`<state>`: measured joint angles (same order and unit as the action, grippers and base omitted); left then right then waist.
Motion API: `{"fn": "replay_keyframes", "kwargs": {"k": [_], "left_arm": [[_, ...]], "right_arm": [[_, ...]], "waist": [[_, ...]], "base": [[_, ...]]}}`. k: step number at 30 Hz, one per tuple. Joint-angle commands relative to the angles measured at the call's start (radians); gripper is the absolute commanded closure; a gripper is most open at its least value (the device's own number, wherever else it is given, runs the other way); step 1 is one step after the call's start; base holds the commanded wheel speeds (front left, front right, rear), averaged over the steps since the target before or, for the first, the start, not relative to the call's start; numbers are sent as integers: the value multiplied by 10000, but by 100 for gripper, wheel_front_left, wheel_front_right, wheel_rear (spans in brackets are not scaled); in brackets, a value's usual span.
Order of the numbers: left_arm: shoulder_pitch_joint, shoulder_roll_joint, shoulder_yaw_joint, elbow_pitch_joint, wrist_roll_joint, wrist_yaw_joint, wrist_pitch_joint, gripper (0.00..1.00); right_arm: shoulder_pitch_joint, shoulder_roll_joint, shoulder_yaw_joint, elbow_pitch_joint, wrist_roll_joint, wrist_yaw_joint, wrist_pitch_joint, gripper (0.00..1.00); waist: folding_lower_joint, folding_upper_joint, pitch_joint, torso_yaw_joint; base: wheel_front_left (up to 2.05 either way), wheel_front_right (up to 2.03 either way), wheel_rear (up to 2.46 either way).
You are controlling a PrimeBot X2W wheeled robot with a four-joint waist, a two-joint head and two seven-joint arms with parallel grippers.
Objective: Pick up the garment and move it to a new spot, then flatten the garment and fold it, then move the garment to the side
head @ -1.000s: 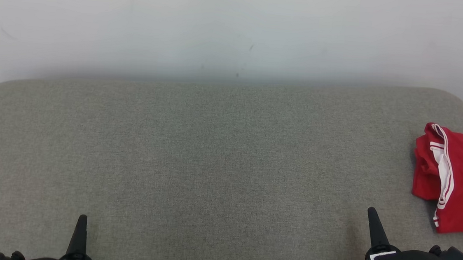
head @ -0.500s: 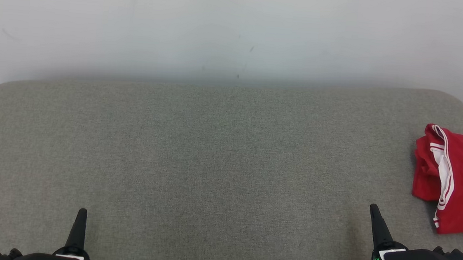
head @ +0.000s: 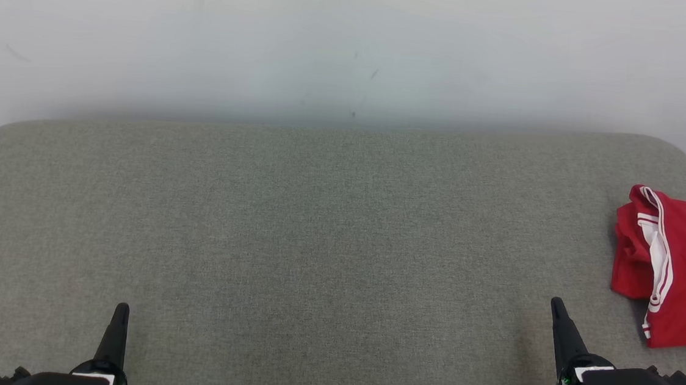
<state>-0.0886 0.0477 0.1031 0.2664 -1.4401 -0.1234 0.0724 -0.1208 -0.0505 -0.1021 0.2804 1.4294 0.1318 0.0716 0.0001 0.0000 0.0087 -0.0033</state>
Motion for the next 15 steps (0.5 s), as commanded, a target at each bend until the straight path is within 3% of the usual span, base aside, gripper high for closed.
{"fn": "replay_keyframes", "kwargs": {"k": [1, 15], "left_arm": [[-192, 40, 38, -96, -265, -37, 75, 100], [-236, 40, 107, -171, -1269, -92, 333, 100]], "right_arm": [[81, 5, -24, -81, 216, -17, 87, 100], [127, 5, -100, -279, 1322, -19, 338, 100]], "waist": [[0, 0, -4, 2], [0, 0, -45, 22]], "base": [[0, 0, 0], [0, 0, 0]]}}
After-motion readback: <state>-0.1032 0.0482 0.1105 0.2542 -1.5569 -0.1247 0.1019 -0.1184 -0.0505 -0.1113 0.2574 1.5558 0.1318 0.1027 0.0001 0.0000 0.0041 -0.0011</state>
